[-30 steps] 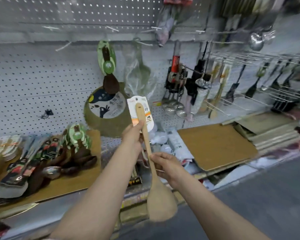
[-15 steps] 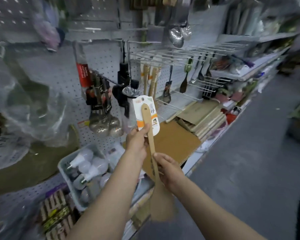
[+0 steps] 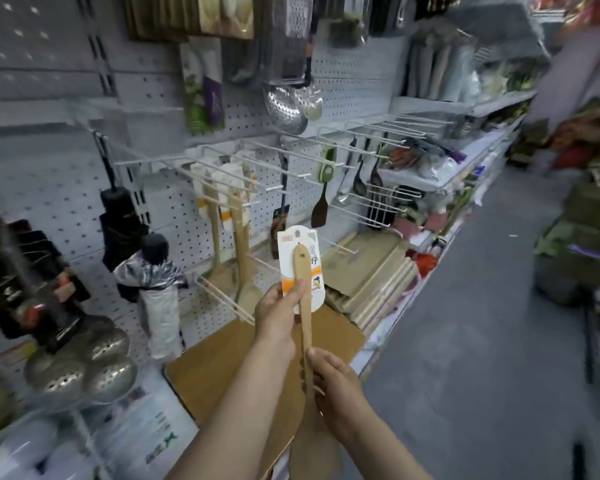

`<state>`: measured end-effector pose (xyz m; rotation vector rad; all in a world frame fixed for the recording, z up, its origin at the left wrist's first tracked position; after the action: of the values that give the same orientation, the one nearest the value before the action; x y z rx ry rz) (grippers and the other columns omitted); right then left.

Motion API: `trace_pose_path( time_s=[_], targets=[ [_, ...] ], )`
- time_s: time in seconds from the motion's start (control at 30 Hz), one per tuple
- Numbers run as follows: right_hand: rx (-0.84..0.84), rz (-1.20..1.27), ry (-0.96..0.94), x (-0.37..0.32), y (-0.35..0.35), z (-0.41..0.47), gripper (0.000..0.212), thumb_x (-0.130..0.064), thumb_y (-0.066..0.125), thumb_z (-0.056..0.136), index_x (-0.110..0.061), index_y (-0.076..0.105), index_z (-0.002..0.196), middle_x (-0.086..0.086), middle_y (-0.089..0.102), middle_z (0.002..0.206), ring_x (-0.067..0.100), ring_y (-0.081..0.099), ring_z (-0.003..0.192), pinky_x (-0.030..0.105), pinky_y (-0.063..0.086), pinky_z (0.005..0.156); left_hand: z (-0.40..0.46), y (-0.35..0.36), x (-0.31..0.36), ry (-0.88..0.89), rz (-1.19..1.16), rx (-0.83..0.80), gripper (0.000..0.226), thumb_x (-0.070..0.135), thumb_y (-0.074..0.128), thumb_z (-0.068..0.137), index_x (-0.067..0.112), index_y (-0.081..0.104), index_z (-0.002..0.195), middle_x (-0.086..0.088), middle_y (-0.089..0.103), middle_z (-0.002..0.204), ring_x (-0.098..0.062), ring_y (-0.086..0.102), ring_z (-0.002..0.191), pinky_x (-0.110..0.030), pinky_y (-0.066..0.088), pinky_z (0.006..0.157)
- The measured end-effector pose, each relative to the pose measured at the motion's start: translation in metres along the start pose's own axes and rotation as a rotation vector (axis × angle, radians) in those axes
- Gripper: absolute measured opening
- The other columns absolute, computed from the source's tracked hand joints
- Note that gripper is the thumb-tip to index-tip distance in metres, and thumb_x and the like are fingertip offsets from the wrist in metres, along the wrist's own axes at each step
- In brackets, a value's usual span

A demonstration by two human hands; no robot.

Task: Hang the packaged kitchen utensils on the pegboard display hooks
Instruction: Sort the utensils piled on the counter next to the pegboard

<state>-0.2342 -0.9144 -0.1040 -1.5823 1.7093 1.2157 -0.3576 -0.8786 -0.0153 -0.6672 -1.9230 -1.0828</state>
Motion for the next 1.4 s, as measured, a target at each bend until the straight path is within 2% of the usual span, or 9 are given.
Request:
trace_pose_path(
  time_s=[0.23,0.4,0.5,0.6,0.83,0.97,1.1,1.2,1.4],
  targets=[
    [-0.238,-0.118,0.036,-0.055,-0.041,0.077,0.018,-0.03,0.075,0.09,-0.014,0.077,0.097,0.006,0.066,0.073,0.017,0.059,0.064,0.028,0.044,0.062,0.037,0.047,-0.005,0.145,-0.107,0.24,0.01,0.02,0.079,0.086,0.016,0.07,0.088,0.004,0.076,0.083,-0.018,0.066,0.086,-0.035,0.047,0.083],
    [-0.397,-0.17,0.051,-0.085,-0.056,0.101,0.019,-0.022,0.078,0.086,-0.008,0.079,0.1,0.01,0.065,0.07,0.019,0.055,0.06,0.028,0.039,0.058,0.025,0.075,-0.001,0.209,-0.186,0.382,0.008,0.016,0.076,0.087,0.014,0.072,0.094,0.005,0.075,0.078,-0.016,0.063,0.074,-0.031,0.043,0.066],
    [-0.492,-0.159,0.061,-0.098,-0.052,0.105,0.02,-0.017,0.075,0.088,-0.004,0.077,0.103,0.012,0.067,0.076,0.02,0.06,0.067,0.026,0.047,0.06,0.017,0.083,0.006,0.243,-0.209,0.449,0.013,0.017,0.076,0.087,0.013,0.074,0.099,0.0,0.077,0.09,-0.019,0.065,0.08,-0.031,0.048,0.064],
    [-0.593,-0.185,0.081,-0.104,-0.043,0.103,0.022,-0.022,0.075,0.089,-0.006,0.077,0.104,0.009,0.068,0.076,0.018,0.061,0.067,0.026,0.046,0.061,0.014,0.084,0.013,0.288,-0.213,0.497,0.015,0.017,0.075,0.087,0.012,0.074,0.101,-0.006,0.077,0.1,-0.022,0.066,0.084,-0.029,0.05,0.058],
    [-0.669,-0.201,0.097,-0.111,-0.027,0.115,0.026,-0.029,0.08,0.076,-0.011,0.077,0.094,0.007,0.068,0.076,0.019,0.06,0.069,0.031,0.043,0.066,0.025,0.078,0.021,0.329,-0.221,0.538,0.011,0.017,0.076,0.085,0.013,0.074,0.095,-0.002,0.078,0.089,-0.027,0.066,0.094,-0.048,0.051,0.095],
    [-0.696,-0.224,0.129,-0.109,-0.02,0.123,0.014,-0.02,0.074,0.087,-0.009,0.078,0.095,0.008,0.066,0.076,0.017,0.059,0.066,0.028,0.046,0.063,0.032,0.07,0.02,0.362,-0.246,0.539,0.007,0.016,0.073,0.088,0.013,0.071,0.094,0.001,0.078,0.087,-0.022,0.067,0.089,-0.036,0.048,0.076],
    [-0.703,-0.232,0.113,-0.108,-0.011,0.133,0.013,-0.021,0.076,0.086,-0.01,0.079,0.093,0.008,0.066,0.077,0.017,0.058,0.067,0.029,0.045,0.066,0.04,0.063,0.02,0.378,-0.262,0.513,0.011,0.017,0.075,0.086,0.012,0.072,0.095,-0.004,0.077,0.096,-0.024,0.066,0.096,-0.04,0.048,0.09],
    [-0.691,-0.217,0.119,-0.106,-0.003,0.139,0.014,-0.018,0.075,0.087,-0.007,0.077,0.096,0.009,0.066,0.079,0.017,0.057,0.068,0.028,0.044,0.064,0.045,0.057,0.024,0.388,-0.229,0.505,0.009,0.019,0.075,0.085,0.015,0.072,0.093,-0.004,0.076,0.096,-0.023,0.064,0.097,-0.04,0.046,0.091],
    [-0.722,-0.183,0.136,-0.097,0.017,0.146,0.037,-0.027,0.079,0.071,-0.005,0.075,0.1,0.009,0.069,0.081,0.016,0.062,0.07,0.027,0.047,0.065,0.05,0.045,0.034,0.438,-0.108,0.482,0.016,0.018,0.074,0.086,0.013,0.072,0.101,-0.004,0.078,0.098,-0.022,0.07,0.096,-0.046,0.05,0.098]
  ],
)
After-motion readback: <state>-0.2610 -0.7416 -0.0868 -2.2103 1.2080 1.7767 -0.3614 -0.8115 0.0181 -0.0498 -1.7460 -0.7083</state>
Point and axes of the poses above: each hand's wrist, its own z-axis towards the middle knuckle, its own y-axis out of the palm, x = y × z, the point moved 6 cm from there along z, towards the middle knuckle
